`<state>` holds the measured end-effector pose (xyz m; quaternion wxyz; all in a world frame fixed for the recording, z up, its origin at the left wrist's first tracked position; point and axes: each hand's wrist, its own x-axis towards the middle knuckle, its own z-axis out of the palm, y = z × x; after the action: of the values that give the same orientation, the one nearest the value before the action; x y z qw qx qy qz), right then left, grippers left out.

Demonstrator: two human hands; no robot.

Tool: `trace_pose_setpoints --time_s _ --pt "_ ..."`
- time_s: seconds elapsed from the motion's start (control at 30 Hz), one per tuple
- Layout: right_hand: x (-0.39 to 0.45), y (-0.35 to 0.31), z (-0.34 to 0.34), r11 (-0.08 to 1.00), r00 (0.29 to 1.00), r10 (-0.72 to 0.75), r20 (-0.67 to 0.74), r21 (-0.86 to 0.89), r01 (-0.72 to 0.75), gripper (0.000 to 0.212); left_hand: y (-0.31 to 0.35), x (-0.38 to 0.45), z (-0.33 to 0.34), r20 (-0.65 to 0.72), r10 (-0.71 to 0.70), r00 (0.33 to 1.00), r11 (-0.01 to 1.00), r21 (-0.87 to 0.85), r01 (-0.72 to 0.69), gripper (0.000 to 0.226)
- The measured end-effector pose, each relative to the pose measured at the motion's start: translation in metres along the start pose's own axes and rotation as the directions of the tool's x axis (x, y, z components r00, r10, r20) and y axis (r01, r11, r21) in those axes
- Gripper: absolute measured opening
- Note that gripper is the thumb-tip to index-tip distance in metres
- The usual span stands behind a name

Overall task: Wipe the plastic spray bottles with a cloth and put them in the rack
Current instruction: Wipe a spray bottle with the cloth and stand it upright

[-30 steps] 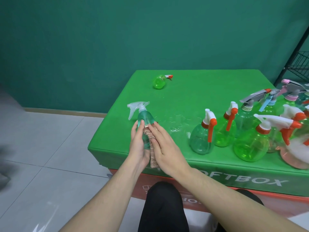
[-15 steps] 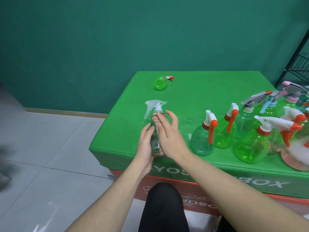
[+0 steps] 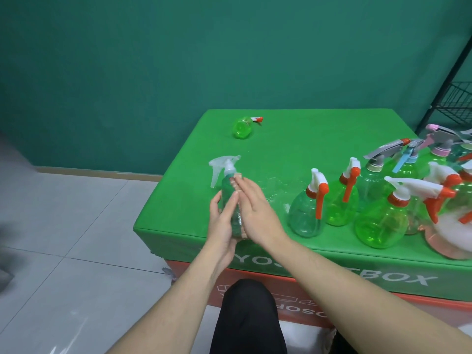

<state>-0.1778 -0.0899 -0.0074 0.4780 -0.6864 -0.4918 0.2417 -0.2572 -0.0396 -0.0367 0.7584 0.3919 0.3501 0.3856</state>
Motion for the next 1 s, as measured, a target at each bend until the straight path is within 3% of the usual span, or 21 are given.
trace_pose_setpoints --time_s 0.3,0.43,0.57,0.67,0.87,1.0 --pt "-0.020 0.019 0.014 0.978 0.987 -0.158 0.022 -0.137 0.159 0.041 0.004 0.012 -0.009 -0.148 0.014 0.989 0.976 -0.212 -0.045 0.070" --pt "-0.023 0.023 0.014 0.979 0.986 -0.168 0.006 -0.114 0.167 0.041 0.006 0.011 -0.012 -0.116 0.001 0.993 0.989 -0.147 -0.018 0.047" --pt "-0.021 0.024 0.013 0.984 0.989 -0.146 0.003 -0.104 0.146 0.043 0.006 0.007 -0.014 0.008 0.024 1.000 0.998 0.052 -0.025 0.038" --pt "-0.016 0.021 0.013 0.987 0.992 -0.128 -0.022 -0.102 0.125 0.043 0.006 0.000 -0.009 0.049 0.025 0.998 0.996 0.082 -0.029 0.034" --pt "-0.003 0.011 0.002 0.995 0.998 -0.062 -0.015 -0.075 0.061 0.044 0.001 -0.008 -0.003 0.062 0.015 0.998 0.991 0.133 -0.023 0.037" --pt "0.009 0.000 -0.005 0.999 0.999 0.045 0.026 -0.023 -0.044 0.045 0.001 -0.012 -0.004 0.098 0.003 0.995 0.993 0.114 -0.014 0.066"
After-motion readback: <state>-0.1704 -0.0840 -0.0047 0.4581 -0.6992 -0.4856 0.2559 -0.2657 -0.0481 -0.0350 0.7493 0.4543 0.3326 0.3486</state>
